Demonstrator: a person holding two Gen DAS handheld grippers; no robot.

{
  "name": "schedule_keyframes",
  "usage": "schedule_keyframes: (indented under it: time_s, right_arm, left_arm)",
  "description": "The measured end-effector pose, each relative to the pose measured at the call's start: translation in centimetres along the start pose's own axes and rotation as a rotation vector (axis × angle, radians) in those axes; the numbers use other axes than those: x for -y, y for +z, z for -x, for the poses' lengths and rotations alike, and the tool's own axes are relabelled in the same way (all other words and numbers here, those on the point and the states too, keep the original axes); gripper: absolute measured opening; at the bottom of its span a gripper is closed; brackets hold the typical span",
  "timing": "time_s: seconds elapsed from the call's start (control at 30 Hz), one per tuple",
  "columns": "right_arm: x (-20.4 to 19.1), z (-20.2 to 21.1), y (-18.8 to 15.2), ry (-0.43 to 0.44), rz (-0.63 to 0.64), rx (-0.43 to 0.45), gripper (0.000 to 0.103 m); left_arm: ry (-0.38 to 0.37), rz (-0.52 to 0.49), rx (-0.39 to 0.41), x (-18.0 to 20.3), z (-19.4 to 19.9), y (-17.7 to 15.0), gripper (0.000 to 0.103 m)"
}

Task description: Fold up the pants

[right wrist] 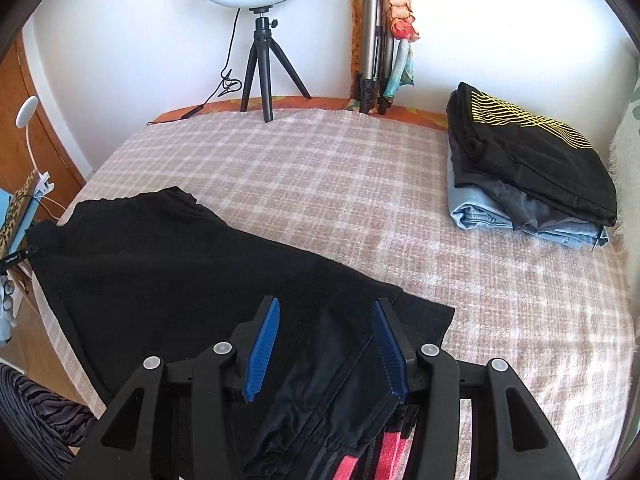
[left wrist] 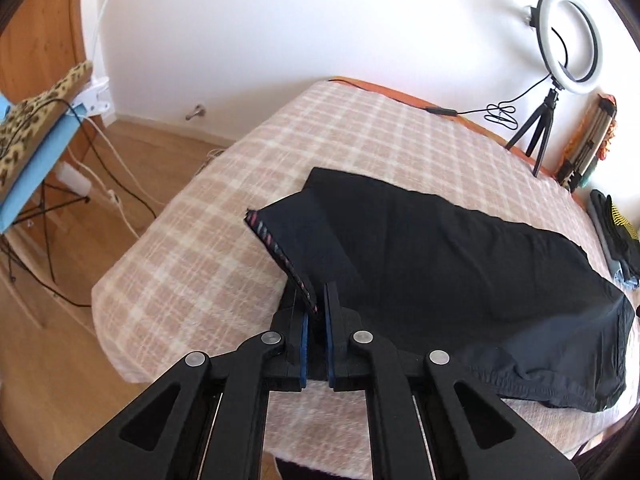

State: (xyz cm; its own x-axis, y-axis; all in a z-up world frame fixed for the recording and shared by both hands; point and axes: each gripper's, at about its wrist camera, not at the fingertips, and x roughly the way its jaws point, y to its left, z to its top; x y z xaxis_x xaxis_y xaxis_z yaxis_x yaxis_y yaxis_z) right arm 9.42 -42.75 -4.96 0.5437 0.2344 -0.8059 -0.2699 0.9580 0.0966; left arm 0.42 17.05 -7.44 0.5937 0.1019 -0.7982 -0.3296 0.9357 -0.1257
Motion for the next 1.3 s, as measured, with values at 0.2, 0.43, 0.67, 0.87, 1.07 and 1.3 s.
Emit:
schedule_keyframes:
  time_s: [0.2,0.43,0.67,0.87,1.07,1.3]
  right_arm:
    - [1.6,-1.0,0.0,-0.008,-0.056,-0.019,0.053]
    - [4.3,-1.3,0.3,0.04,-0.142,-0.025,0.053]
    - [5.5,-2.3,0.8,0.051,-0.174,-0.04,0.053]
    - [6.7,-1.4,-0.4,0.08,-0.206,-0.047,0.053]
    - [8.4,-0.7,-1.9,0.129,-0.265,-0.075,0.049]
    - [8.9,-0.8,-2.9,0.17,-0.275,-0.092,0.049]
  left_arm:
    - [0.029,-0.006,-0.077,-0.7,-0.3,-1.4,0.037]
    - [0.05,-0.046,-0.001,-0.4,3.3,-1.3,0.041]
    - [-0.102,-0.285,0.021,10.1,6.1,-1.1,0.041]
    - [-0.28,-0.463,-0.011,20.5,5.9,-3.1,0.041]
    - [-0.428,-0.648,-0.063,30.6,5.5,-7.2,0.051]
    - [-0.523,-0.937,-0.102,40.0,6.5,-14.2,0.054]
